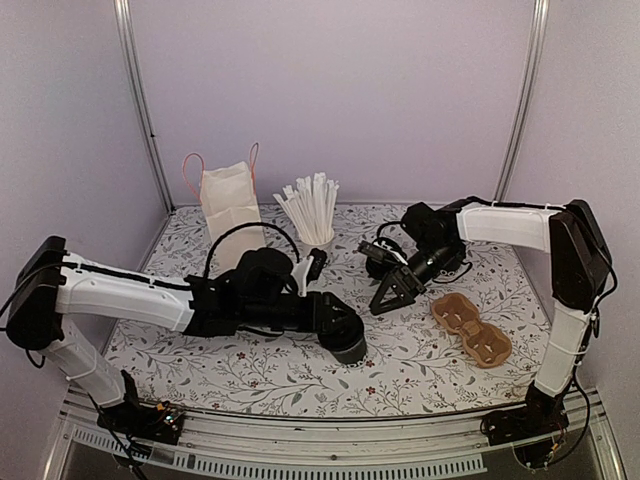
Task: Pack the takeout coffee
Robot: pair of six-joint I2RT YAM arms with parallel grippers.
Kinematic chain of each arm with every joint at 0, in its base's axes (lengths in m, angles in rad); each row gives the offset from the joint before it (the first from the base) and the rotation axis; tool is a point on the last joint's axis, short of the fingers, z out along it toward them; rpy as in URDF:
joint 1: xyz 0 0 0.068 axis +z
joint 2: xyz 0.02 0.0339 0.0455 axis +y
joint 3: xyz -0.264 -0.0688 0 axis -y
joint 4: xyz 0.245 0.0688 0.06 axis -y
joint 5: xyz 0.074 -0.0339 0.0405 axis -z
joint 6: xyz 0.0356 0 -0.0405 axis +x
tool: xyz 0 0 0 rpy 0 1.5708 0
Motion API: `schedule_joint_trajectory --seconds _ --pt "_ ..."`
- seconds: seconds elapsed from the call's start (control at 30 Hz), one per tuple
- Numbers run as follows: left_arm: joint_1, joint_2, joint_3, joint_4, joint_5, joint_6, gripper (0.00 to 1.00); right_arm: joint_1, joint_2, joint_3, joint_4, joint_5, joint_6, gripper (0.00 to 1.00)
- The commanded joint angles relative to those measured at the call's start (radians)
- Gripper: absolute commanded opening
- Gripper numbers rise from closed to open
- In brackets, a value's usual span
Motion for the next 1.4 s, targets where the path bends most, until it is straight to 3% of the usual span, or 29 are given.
schedule_joint_trajectory --seconds 0.0,0.53,0.7,0.97,1.2,1.37 --pt "-0.014 -0.068 0.056 -0.122 -0.063 0.137 0.55 0.005 -0.079 0.013 -0.015 0.03 -0.033 0.69" --pt "-0.012 -0.11 0.065 -0.155 -0.091 0.232 0.58 0.005 -0.243 -0.113 0.086 0.192 -0.036 0.7" --pt "-0.012 -0.163 0.065 -0.202 -0.231 0.272 0.6 0.022 -0.342 -0.145 0.144 0.295 -0.066 0.7" --pt "0.045 -0.175 0.075 -0.254 -0.345 0.361 0.85 0.059 -0.439 -0.173 0.219 0.375 -0.088 0.76" --pt "0.099 -0.199 0.101 -0.162 -0.305 0.448 0.83 0.179 -0.436 -0.159 0.197 0.457 -0.189 0.88" --pt "0.121 -0.137 0.292 -0.317 -0.363 0.542 0.81 0.32 -0.397 -0.19 0.238 0.598 -0.24 0.9"
